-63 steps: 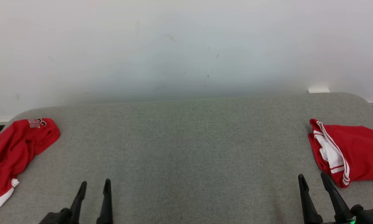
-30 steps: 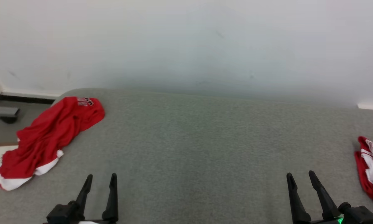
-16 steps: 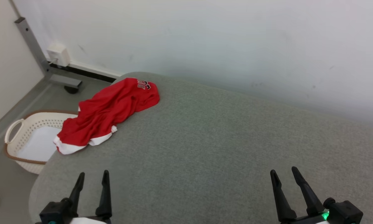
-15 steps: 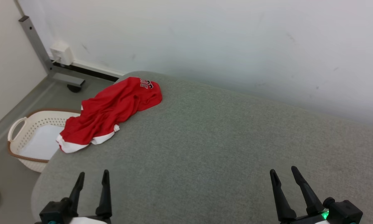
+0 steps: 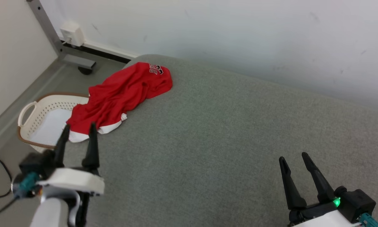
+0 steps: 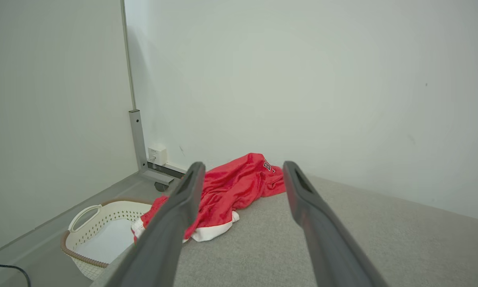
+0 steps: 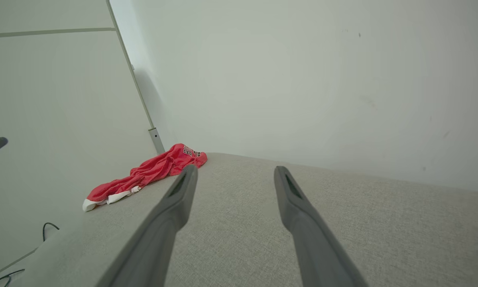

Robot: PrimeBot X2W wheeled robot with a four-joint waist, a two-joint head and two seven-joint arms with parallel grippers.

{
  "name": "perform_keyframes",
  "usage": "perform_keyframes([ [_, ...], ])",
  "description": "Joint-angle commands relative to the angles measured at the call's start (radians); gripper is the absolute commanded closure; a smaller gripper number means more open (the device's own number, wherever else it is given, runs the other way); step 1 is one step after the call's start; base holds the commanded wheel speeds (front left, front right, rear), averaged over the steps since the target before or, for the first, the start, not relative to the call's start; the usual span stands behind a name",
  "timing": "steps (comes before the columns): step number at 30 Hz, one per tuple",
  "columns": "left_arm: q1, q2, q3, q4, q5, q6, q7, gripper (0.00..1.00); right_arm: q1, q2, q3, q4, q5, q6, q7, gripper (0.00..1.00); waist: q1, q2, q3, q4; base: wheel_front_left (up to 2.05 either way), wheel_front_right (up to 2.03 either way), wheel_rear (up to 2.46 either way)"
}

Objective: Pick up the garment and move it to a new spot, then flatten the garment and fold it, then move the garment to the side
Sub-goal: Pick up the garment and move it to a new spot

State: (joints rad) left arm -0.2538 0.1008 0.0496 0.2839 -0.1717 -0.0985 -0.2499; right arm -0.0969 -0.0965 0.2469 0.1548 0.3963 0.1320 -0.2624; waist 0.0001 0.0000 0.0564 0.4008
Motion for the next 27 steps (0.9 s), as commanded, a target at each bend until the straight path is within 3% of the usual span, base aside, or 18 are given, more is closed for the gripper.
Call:
perform_keyframes([
  [1, -0.065, 0.022, 0.011, 0.014, -0.02, -0.005, 0.019, 0.0, -0.022, -0.014, -0.001, -0.008, -0.013, -0.003, -0.003, 0.0, -0.0001, 0.0, 0.052, -0.012, 0.0, 0.0, 0.0],
  [6, -0.238, 0.081, 0.064, 0.121, -0.086, -0.008, 0.153, 0.0, -0.083, -0.033, 0.008, -0.024, -0.017, -0.003, -0.003, 0.0, -0.0001, 0.0, 0.149, -0.062, 0.0, 0.0, 0.0],
  [15, -0.483, 0.233, 0.137, 0.403, -0.187, -0.013, 0.377, 0.0, -0.193, -0.053, 0.02, -0.109, 0.016, -0.003, -0.003, 0.0, -0.0001, 0.0, 0.291, -0.212, 0.0, 0.0, 0.0],
  [20, -0.565, 0.307, 0.197, 0.564, -0.227, 0.018, 0.439, 0.0, -0.235, -0.053, 0.025, -0.183, 0.008, -0.003, -0.003, 0.0, -0.0001, 0.0, 0.35, -0.296, 0.0, 0.0, 0.0],
  [27, -0.582, 0.377, 0.205, 0.752, -0.202, 0.106, 0.471, 0.0, -0.256, -0.043, 0.025, -0.237, 0.002, -0.003, -0.003, 0.0, -0.0001, 0.0, 0.406, -0.367, 0.0, 0.0, 0.0],
])
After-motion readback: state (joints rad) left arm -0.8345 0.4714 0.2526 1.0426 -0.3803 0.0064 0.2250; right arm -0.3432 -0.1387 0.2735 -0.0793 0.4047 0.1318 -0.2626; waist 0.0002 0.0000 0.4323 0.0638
